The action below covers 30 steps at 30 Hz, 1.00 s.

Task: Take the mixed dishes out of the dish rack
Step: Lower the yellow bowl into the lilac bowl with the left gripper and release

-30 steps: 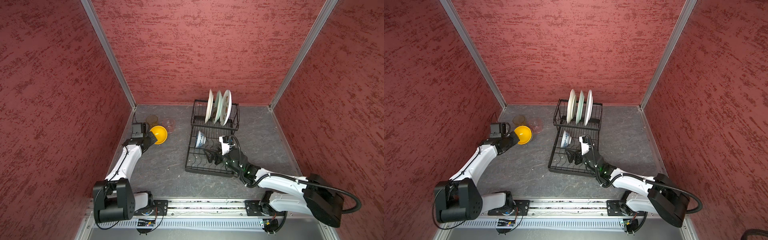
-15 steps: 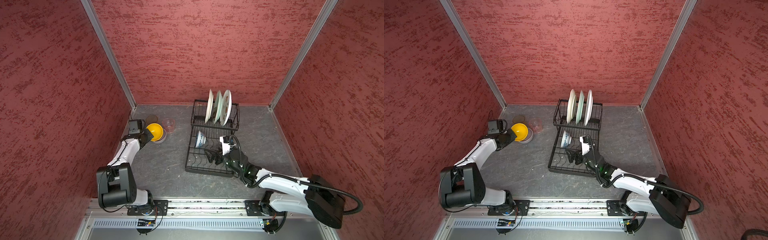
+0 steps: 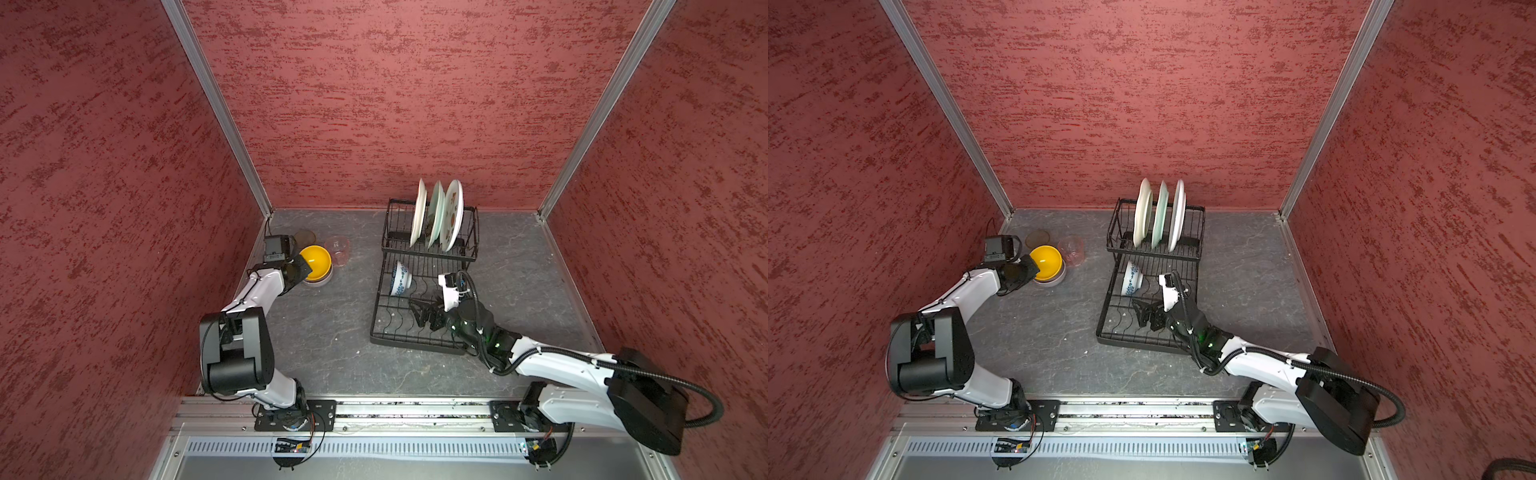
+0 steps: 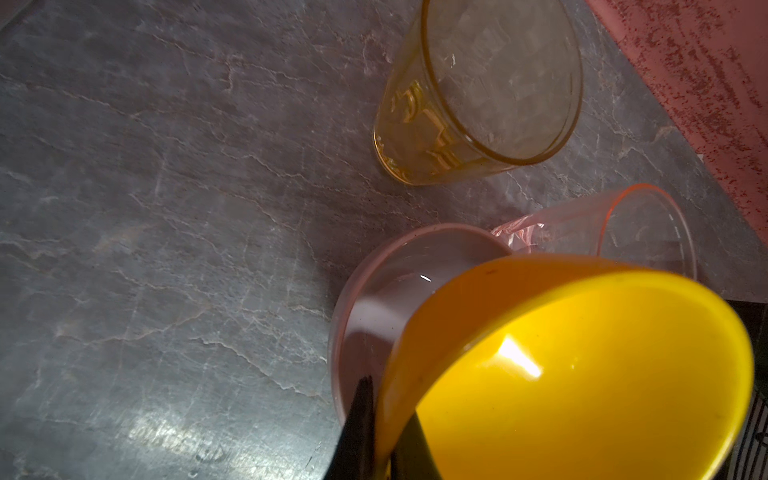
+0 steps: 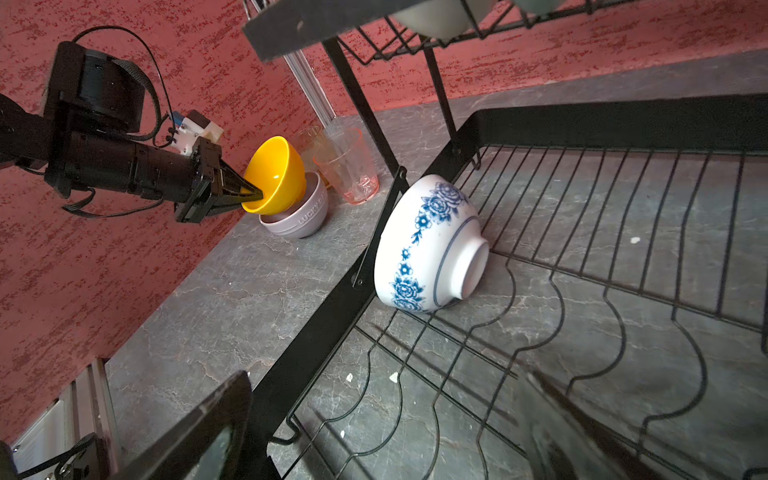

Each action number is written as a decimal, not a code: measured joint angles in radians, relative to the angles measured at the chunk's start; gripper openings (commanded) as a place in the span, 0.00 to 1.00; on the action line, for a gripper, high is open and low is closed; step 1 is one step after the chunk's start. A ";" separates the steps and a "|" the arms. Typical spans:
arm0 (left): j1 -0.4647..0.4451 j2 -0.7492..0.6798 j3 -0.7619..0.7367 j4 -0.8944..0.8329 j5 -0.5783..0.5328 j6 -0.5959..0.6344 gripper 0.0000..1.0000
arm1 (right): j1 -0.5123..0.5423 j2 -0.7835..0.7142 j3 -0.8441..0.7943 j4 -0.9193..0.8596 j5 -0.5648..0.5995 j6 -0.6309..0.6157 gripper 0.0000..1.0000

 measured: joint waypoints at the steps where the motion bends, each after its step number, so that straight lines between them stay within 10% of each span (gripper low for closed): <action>1: -0.002 0.003 0.000 -0.001 0.000 0.000 0.00 | 0.000 0.001 0.000 -0.002 0.005 0.000 0.99; 4: -0.008 0.008 0.000 -0.002 -0.003 0.001 0.03 | 0.000 0.006 0.000 -0.010 0.020 0.000 0.99; 11: -0.021 0.008 0.017 -0.001 -0.021 0.013 0.75 | 0.000 0.024 0.017 -0.053 0.051 0.003 0.99; 15: -0.024 0.008 0.025 -0.001 -0.023 0.008 0.82 | 0.000 0.026 0.024 -0.064 0.062 0.008 0.99; 16: -0.026 0.007 0.025 -0.001 -0.023 0.012 1.00 | 0.000 0.027 0.025 -0.066 0.063 0.010 0.99; 30: -0.103 -0.178 -0.024 0.009 -0.033 -0.007 1.00 | 0.000 0.164 0.106 -0.048 0.062 0.074 0.99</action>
